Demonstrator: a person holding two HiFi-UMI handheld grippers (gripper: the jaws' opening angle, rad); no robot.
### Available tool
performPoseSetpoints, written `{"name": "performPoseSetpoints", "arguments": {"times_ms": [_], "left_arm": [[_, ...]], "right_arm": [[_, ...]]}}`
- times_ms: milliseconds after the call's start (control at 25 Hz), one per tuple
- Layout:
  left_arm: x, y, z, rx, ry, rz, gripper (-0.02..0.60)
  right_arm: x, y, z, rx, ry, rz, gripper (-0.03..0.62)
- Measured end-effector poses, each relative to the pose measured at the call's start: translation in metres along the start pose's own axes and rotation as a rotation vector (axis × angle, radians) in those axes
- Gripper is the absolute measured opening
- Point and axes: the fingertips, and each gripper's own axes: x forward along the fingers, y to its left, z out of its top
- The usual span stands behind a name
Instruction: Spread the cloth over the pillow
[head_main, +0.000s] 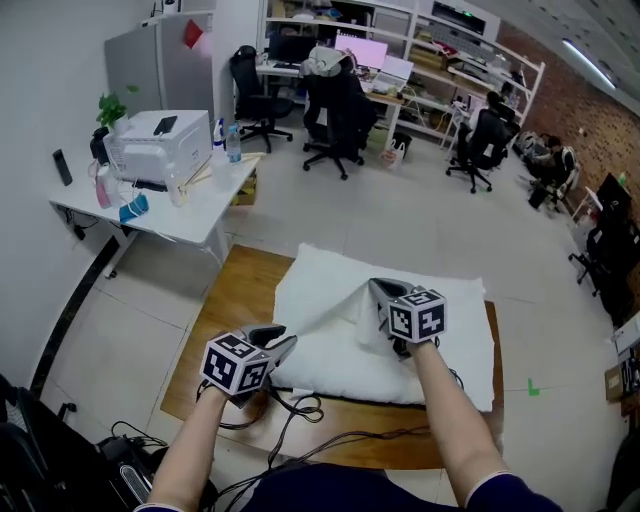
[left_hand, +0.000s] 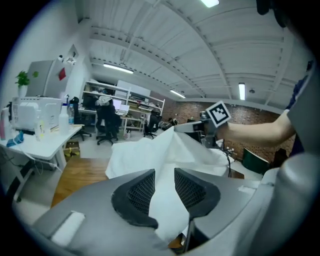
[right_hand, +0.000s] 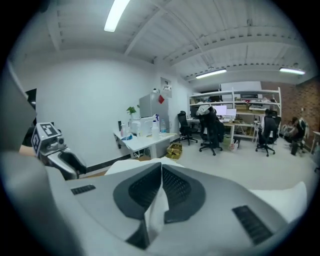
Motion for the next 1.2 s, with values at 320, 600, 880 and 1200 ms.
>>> {"name": "performPoseSetpoints", "arguments": {"times_ms": [320,600,880,1200], "left_arm": [[0.045,-0.049,0.008,0.070,0.082,-0.073,0.127],[0.089,-0.068,0.010,0.067,0.134,-0.109,0.127],[0.119,-0.081,0.002,0.051,0.171,-0.124,0.127],[0.150,-0.089,0.011,-0.003,0.131,-0.098,0.127]], "right_arm": [[0.028,-0.087,-0.011,0.061,0.051,-0.083,0.009],[0.058,-0.123,-0.048,0.009,0.144,-0.126,0.009],[0.066,-0.130,-0.067,-0.018,0.200,-0.131,0.031],[0.031,-0.125,-0.025,-0.039,0.071,-0.135,0.040]]}}
